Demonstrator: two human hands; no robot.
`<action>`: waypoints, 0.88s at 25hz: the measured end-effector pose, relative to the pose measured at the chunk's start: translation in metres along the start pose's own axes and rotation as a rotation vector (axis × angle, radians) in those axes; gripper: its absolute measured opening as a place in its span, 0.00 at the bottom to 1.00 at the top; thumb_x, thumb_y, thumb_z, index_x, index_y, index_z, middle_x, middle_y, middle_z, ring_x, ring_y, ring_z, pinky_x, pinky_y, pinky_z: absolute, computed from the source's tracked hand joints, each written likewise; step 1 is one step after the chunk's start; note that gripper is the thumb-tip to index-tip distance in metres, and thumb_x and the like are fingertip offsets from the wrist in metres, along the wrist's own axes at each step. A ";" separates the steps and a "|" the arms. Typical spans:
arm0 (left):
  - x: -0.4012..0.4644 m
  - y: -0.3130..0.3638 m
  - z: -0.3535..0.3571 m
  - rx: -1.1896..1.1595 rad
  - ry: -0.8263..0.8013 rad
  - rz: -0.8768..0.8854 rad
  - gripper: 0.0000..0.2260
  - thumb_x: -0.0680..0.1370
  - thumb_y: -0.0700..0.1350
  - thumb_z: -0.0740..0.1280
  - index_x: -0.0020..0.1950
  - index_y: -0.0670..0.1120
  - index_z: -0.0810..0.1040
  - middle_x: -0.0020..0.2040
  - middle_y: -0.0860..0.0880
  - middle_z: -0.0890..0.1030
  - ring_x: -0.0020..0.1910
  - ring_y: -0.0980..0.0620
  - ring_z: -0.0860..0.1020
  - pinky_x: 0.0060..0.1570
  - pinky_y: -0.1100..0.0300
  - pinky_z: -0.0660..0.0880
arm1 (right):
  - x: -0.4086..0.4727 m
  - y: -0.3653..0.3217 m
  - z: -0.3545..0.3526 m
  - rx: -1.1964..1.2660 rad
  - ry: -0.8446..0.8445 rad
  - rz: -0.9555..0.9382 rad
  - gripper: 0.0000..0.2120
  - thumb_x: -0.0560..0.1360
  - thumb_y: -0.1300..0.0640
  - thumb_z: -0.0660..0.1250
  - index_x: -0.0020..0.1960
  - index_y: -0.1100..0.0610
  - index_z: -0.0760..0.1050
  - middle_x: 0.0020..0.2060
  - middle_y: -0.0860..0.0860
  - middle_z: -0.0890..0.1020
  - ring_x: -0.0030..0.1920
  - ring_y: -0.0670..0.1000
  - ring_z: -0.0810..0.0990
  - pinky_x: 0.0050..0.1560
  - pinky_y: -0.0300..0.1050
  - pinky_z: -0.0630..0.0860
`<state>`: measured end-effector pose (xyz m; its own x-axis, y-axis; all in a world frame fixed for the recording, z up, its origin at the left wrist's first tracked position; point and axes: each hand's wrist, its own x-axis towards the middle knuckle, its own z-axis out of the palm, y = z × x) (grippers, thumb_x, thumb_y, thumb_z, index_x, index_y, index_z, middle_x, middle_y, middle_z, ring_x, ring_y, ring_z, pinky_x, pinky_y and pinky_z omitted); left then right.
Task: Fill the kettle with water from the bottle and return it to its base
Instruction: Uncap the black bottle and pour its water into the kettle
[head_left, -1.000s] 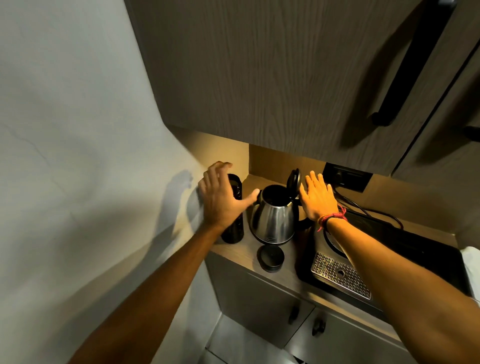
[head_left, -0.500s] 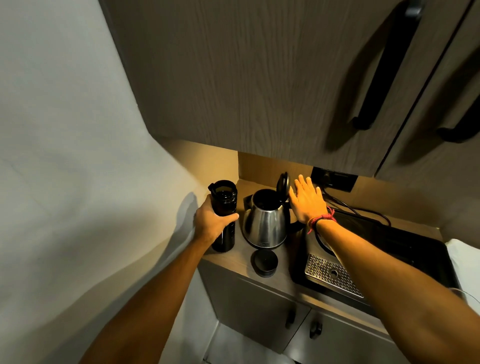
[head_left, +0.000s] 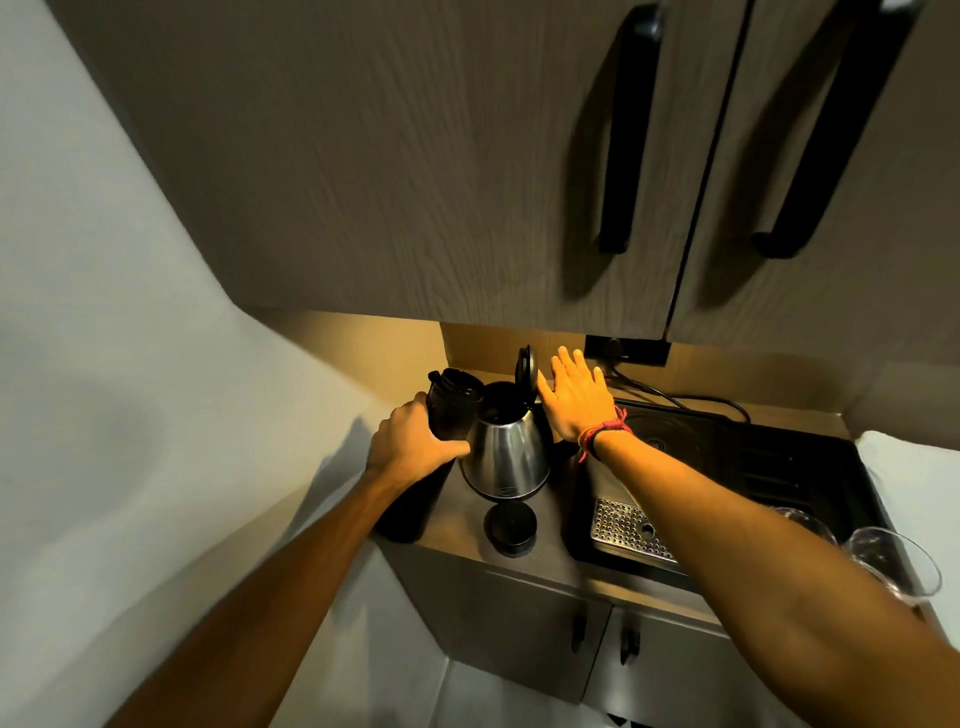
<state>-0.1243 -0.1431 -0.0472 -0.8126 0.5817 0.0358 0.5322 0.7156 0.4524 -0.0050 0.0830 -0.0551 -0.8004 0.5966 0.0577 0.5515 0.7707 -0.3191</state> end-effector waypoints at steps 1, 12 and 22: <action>0.001 0.003 -0.001 0.053 -0.008 0.010 0.35 0.58 0.67 0.72 0.59 0.49 0.73 0.52 0.48 0.81 0.47 0.47 0.80 0.43 0.55 0.77 | 0.000 0.001 0.000 0.009 0.003 0.005 0.34 0.79 0.39 0.41 0.77 0.59 0.56 0.79 0.55 0.53 0.79 0.57 0.49 0.77 0.61 0.51; 0.013 0.019 -0.006 0.448 -0.060 0.029 0.39 0.61 0.67 0.73 0.64 0.47 0.70 0.60 0.44 0.79 0.56 0.41 0.79 0.49 0.50 0.77 | 0.001 0.004 0.004 0.054 0.003 0.024 0.38 0.77 0.36 0.39 0.78 0.59 0.54 0.79 0.55 0.52 0.79 0.56 0.48 0.77 0.60 0.49; 0.017 0.024 -0.012 0.527 -0.109 0.038 0.36 0.62 0.64 0.75 0.62 0.47 0.70 0.57 0.45 0.79 0.54 0.42 0.80 0.50 0.49 0.79 | 0.003 0.007 0.003 0.068 0.003 0.008 0.38 0.77 0.35 0.40 0.78 0.59 0.54 0.79 0.55 0.51 0.79 0.56 0.47 0.78 0.59 0.48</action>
<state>-0.1285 -0.1204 -0.0252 -0.7762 0.6274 -0.0620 0.6303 0.7743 -0.0568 -0.0043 0.0899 -0.0601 -0.7950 0.6038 0.0577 0.5408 0.7487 -0.3833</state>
